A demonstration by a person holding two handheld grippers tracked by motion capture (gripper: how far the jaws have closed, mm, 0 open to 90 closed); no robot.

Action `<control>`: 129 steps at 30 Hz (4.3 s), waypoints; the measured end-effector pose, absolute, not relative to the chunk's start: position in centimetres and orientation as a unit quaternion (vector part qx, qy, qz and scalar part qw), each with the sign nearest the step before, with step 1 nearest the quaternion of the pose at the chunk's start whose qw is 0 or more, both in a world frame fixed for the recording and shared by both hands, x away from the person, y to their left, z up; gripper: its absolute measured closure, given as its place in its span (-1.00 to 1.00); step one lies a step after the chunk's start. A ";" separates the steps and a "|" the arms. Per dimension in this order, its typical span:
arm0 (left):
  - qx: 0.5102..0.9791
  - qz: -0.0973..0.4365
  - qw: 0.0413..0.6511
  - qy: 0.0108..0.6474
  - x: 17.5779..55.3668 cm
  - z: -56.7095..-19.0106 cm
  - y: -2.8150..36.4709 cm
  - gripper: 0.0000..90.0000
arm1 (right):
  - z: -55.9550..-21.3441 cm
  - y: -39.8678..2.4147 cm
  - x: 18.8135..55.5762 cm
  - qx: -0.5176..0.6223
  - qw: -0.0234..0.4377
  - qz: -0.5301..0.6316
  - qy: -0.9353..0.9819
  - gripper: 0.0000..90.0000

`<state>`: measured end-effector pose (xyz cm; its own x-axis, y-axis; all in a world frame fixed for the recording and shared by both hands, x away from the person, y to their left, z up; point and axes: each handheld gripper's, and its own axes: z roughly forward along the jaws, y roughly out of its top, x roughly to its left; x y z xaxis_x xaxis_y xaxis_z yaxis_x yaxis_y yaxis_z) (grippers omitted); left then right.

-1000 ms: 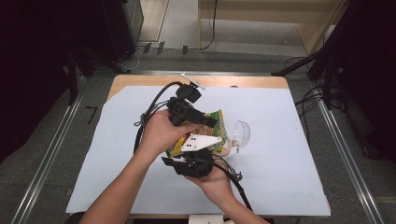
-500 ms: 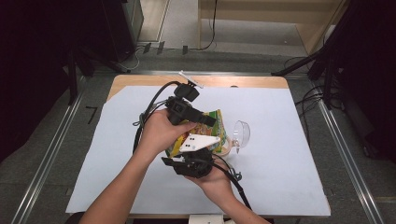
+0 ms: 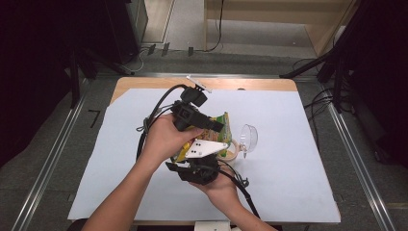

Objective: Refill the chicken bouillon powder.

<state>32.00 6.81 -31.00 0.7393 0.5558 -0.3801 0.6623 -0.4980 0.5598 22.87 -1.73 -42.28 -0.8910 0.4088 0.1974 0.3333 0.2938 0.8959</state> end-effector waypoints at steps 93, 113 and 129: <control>0.860 -0.084 0.352 0.359 32.7 -31.0 6.5 0.71 | -42.2 -2.0 23.5 0.245 0.017 0.551 0.798 0.59; 0.860 -0.086 0.353 0.359 32.7 -31.1 6.4 0.71 | -42.0 -2.0 23.2 0.247 0.012 0.550 0.798 0.58; 0.860 -0.090 0.352 0.358 32.7 -31.3 6.4 0.70 | -42.1 -1.9 23.3 0.245 0.014 0.549 0.799 0.56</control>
<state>32.72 6.39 -31.25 0.7278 0.5521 -0.4068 0.6790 -0.4966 0.5408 23.25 -1.95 -42.15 -0.8795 0.4072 0.2464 0.3763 0.2778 0.8839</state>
